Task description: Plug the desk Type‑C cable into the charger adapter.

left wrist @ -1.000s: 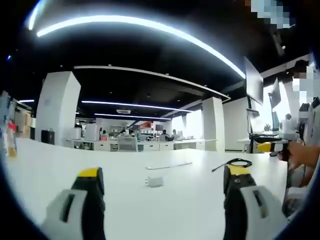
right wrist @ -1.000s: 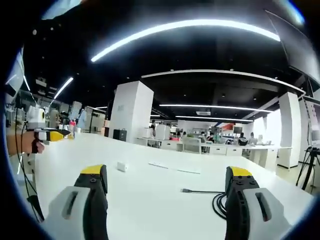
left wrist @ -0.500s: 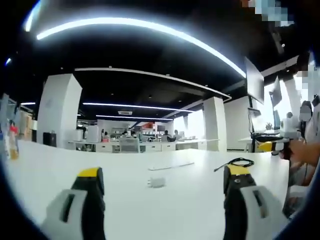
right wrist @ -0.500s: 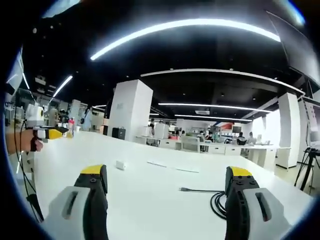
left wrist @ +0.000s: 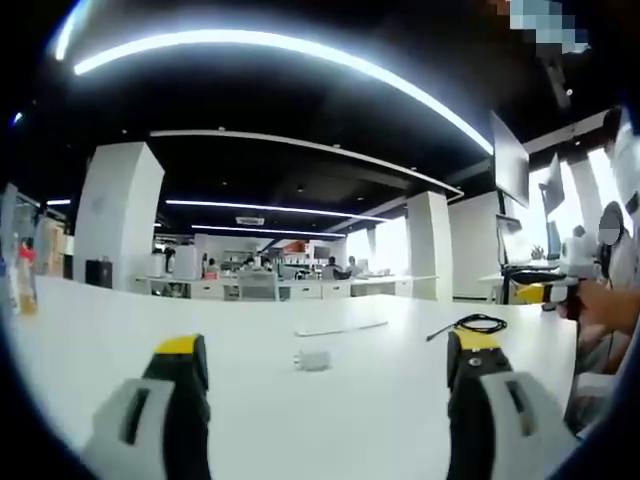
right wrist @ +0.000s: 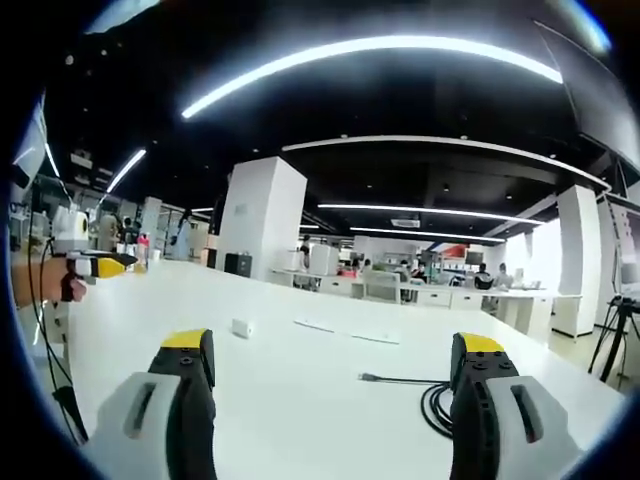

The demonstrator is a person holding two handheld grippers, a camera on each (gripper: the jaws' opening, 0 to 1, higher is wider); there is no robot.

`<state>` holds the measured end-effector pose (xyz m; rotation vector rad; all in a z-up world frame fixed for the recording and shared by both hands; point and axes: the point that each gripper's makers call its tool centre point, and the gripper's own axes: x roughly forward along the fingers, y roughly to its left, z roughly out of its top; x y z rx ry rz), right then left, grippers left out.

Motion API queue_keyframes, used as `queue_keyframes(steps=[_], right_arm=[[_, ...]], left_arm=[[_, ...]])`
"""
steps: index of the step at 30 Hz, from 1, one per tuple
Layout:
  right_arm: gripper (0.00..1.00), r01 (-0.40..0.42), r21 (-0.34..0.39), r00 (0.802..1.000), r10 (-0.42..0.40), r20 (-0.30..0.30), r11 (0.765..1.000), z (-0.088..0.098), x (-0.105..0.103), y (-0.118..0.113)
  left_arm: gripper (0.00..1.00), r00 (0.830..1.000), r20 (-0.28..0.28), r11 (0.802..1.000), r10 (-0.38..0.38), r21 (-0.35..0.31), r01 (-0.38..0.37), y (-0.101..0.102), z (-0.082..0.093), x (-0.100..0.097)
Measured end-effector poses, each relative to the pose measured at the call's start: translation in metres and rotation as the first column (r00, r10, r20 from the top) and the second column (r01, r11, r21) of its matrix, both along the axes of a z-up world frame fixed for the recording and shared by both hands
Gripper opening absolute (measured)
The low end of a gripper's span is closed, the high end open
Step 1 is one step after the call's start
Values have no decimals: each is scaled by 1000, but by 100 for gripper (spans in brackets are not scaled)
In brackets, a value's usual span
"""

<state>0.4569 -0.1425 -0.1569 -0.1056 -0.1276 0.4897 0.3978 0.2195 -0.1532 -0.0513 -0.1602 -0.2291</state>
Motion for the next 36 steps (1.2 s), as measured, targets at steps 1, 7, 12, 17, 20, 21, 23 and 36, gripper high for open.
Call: queue_keyframes(steps=[1,7,12,17,20,21,23,36], right_arm=[[100,-1,0,1000,1,0,1000,0,0,0],[100,-2,-2,1000,2,-4,1000,-2,0,0],[100,-5,-6,1000,5,-9,1000,-4,0,1],[100,-3,-8,1000,3,-11,1000,-4,0,0],[100,-3,-8,1000,3,-10,1000,-4,0,0],[100,-2,-10,1000,2,-11,1000,-4,0,0],[100,-3,-11,1000,3,-11,1000,-4,0,1],[100,-4,-12,1000,4,-18,1000,-5,2,2]], left_arm=[[100,1000,-1,1000,0,0,0,0,0,0],[100,1000,-10,1000,-3,-4,3,-1,-3,1],[100,1000,-21,1000,-5,-13,4,-1,-7,2],[100,1000,-25,1000,-4,-12,4,-1,-7,2],[100,1000,-20,1000,-4,-7,3,-1,-6,2],[100,1000,-18,1000,-2,-5,2,-1,-5,1],[100,1000,-19,1000,-3,-3,3,-1,-5,1],[100,1000,-24,1000,-15,7,15,-4,-3,8]])
